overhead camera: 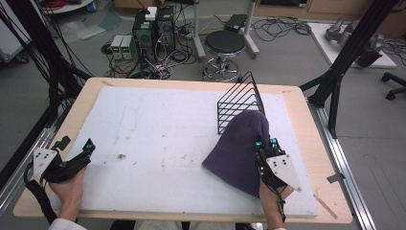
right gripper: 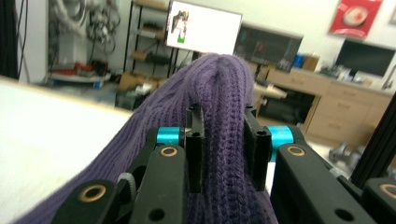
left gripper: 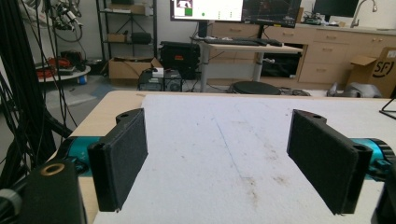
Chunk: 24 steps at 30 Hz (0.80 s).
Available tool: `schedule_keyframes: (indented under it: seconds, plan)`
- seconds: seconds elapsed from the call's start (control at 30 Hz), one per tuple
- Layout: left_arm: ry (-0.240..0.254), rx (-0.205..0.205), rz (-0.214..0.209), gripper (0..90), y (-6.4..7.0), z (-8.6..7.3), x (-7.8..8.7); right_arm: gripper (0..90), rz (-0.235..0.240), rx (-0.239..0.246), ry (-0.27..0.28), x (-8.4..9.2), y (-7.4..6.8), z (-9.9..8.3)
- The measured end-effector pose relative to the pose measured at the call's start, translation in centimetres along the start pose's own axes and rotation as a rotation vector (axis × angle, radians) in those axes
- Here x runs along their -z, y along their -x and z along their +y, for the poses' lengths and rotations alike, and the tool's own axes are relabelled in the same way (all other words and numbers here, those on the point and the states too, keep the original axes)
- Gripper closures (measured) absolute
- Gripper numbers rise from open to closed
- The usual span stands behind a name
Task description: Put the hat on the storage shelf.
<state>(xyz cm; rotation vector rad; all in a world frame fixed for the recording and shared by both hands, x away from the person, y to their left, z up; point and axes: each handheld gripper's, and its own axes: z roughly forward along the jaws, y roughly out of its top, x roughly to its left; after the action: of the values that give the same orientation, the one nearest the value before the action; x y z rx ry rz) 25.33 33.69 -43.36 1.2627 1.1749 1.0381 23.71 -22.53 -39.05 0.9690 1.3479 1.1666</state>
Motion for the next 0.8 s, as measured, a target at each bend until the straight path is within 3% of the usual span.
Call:
schedule_keyframes:
  seconds: [0.13,0.2,0.3,0.33,0.63,0.67,0.8]
  plan:
    - [0.003,-0.001,-0.001,20.4,0.0,0.0,0.1,75.5,-0.02,-0.005,0.059,-0.1,0.1,0.6]
    - [0.003,0.003,0.0,20.5,-0.1,0.0,0.2,75.5,-0.03,-0.004,0.063,0.0,0.1,0.8]
    - [0.011,0.042,-0.005,20.4,-0.1,0.0,0.2,75.5,-0.043,0.001,0.076,0.1,0.2,1.2]
    - [0.019,0.036,-0.012,20.5,0.2,0.1,0.2,75.5,-0.046,0.005,0.083,0.1,0.3,1.3]
    - [0.051,0.046,-0.056,20.3,0.8,0.9,0.3,75.0,-0.039,0.018,0.159,0.1,-0.1,3.3]
    - [0.057,0.072,-0.069,20.3,0.9,1.1,0.5,74.9,-0.039,0.023,0.169,0.0,-0.3,3.6]
    - [0.071,0.086,-0.087,20.3,1.2,1.5,0.5,74.7,-0.025,0.03,0.199,-0.4,-1.0,4.9]
